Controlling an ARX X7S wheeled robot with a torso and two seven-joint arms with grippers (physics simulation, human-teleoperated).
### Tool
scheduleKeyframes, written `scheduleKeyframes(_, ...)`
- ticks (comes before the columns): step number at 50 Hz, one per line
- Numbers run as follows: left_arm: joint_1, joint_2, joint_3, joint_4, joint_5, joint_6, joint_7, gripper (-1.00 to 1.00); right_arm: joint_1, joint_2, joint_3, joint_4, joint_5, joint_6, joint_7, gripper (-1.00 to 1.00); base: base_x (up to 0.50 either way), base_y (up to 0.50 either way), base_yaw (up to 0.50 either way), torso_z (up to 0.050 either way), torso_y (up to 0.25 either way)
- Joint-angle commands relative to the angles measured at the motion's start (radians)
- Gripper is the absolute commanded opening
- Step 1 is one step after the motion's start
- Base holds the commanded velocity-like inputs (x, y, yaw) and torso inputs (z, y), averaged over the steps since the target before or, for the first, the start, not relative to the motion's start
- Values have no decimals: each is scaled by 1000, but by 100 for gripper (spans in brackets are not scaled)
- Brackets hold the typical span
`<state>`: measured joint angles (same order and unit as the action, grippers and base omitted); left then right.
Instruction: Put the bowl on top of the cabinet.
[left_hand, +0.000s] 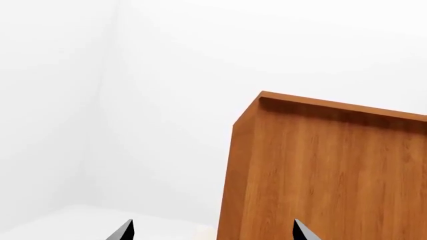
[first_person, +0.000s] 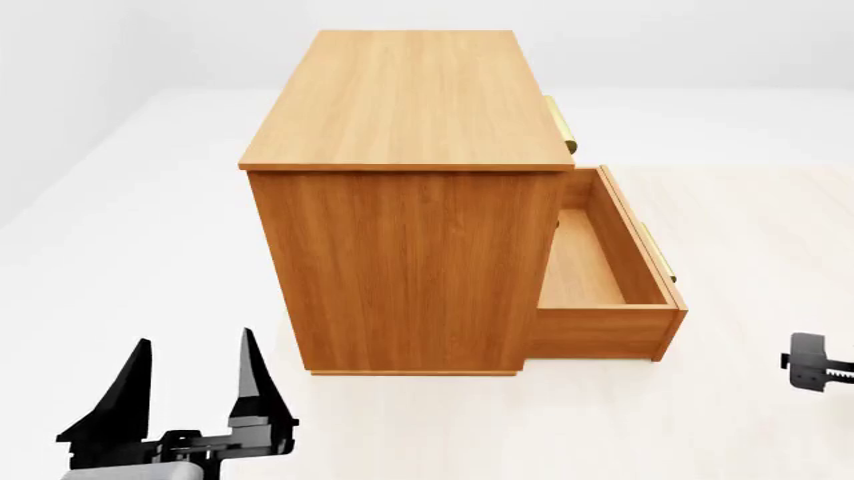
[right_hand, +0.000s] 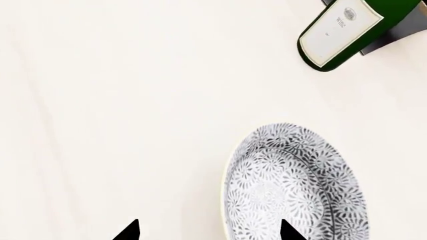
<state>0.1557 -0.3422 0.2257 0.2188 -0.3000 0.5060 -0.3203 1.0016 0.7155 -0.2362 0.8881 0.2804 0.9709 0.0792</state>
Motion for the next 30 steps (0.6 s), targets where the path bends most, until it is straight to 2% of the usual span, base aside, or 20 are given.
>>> scheduleKeyframes(1, -1, -3, 3, 6, 6, -6, -5, 100, 8, 4, -7, 37, -5, -13, -14, 100, 0, 0, 0, 0, 0)
scheduleKeyframes(18, -3, -5, 5, 8, 4, -8, -11, 100, -19, 27, 14, 6, 10, 19, -8, 100, 0, 0, 0, 0, 0)
scheduleKeyframes(30, -6, -3, 6, -9, 2, 3, -10, 100, 26, 7, -7, 120, -14, -48, -26, 100, 0, 0, 0, 0, 0)
